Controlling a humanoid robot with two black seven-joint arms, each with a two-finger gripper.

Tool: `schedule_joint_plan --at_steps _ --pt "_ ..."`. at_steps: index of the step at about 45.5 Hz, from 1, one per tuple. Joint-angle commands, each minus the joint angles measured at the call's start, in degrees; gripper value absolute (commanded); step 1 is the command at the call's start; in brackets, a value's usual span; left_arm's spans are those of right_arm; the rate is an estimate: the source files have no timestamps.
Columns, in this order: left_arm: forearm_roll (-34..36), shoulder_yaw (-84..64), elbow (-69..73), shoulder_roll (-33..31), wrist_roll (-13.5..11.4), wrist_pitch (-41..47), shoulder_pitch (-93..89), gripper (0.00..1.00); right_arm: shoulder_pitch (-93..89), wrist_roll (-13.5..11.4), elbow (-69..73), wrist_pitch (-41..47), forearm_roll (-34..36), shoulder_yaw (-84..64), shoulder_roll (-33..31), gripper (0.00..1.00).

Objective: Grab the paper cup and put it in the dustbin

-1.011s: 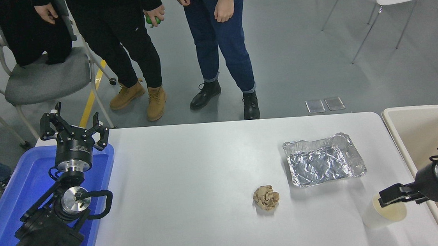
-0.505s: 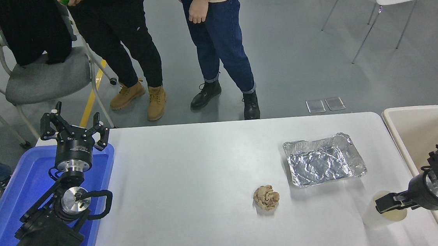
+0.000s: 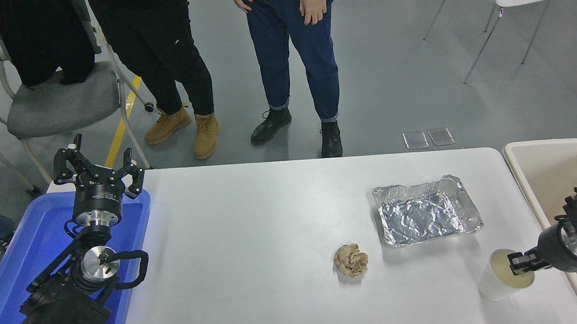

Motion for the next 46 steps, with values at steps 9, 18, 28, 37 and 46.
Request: schedule_joint_plan --at_steps 9,18,28,37,46 --pt "0.0 0.1 0.0 0.0 0.0 0.0 0.0 0.99 27.6 1.1 14.6 0.7 1.5 -19.6 -1.9 0.0" --pt "0.0 0.0 0.0 0.0 0.1 0.0 0.1 0.99 52.4 1.2 25.2 4.7 6.1 -34.5 0.9 0.0" --pt "0.0 -0.1 0.0 0.0 0.1 0.0 0.2 0.99 64.3 3.0 27.2 8.6 6.5 -43.0 4.2 0.0" --pt "0.0 -0.1 0.0 0.1 0.1 0.0 0.2 0.99 68.1 3.2 29.8 8.6 6.5 -46.2 4.5 0.0" --pt "0.0 -0.1 0.0 0.1 0.1 0.0 0.2 0.99 68.1 3.2 29.3 8.2 6.2 -46.5 4.0 0.0"
